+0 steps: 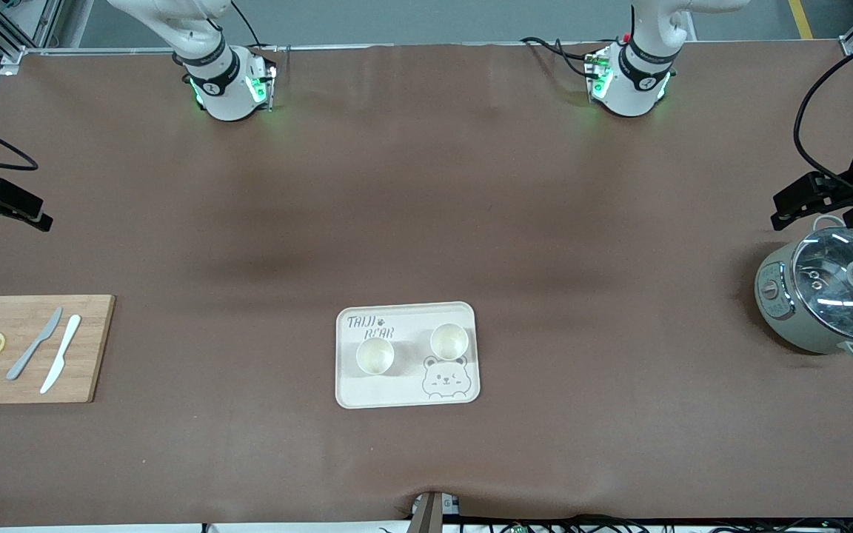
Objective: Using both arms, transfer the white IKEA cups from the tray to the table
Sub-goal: 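Raise both arms from rest and swing them toward the white tray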
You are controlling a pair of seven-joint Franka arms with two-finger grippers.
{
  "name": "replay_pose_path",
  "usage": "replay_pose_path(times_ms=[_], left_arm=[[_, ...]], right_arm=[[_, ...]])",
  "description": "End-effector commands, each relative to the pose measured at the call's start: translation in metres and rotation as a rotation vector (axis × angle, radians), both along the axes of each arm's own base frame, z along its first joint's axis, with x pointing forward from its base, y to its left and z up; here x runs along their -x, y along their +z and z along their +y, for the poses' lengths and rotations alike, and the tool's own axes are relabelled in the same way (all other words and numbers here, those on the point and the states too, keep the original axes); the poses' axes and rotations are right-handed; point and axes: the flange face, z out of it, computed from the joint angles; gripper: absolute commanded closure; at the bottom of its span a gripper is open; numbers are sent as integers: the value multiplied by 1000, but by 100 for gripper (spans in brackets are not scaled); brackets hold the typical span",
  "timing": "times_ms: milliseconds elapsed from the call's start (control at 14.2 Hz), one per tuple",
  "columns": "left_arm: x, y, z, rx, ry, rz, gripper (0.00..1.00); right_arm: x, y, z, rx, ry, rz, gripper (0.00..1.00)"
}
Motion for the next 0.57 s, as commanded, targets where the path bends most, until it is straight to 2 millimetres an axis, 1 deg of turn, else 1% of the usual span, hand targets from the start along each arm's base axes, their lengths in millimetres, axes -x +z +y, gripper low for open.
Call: replay_pose_path(times_ms=[0, 141, 495], left_arm=[[-2, 4, 4, -6, -9, 6, 0], [-3, 3, 2, -4, -16, 8, 0], [-4, -4, 4, -9, -20, 22, 0]], right_arm=[[-1, 4, 5, 6, 8, -6, 0], [-1, 5, 5, 6, 12, -6, 0], [-1, 4, 6, 6, 14, -2, 0]])
